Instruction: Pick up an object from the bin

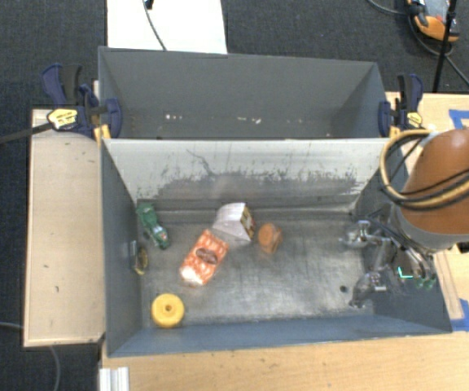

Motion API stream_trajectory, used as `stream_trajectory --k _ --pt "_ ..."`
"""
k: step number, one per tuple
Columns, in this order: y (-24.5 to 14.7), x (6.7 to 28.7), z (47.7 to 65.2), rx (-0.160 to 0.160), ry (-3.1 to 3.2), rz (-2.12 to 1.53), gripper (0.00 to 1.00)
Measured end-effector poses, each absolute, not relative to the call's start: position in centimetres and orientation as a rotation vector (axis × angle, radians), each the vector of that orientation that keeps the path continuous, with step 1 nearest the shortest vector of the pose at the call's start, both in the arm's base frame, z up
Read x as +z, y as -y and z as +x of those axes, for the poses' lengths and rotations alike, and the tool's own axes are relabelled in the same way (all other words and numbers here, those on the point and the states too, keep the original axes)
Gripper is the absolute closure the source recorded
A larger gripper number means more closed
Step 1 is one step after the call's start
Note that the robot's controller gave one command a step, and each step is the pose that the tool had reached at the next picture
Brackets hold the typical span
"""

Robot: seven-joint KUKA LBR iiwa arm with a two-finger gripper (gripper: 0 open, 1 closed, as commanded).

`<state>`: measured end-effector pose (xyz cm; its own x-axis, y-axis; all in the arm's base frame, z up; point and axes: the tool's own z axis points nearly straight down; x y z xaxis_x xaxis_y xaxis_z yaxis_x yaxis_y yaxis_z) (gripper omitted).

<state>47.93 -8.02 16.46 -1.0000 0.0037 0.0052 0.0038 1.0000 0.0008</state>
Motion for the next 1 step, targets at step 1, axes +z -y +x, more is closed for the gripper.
stream_trajectory --k 1 --pt "7.99 16.80 48.12 0.000 3.144 0.001 0.00"
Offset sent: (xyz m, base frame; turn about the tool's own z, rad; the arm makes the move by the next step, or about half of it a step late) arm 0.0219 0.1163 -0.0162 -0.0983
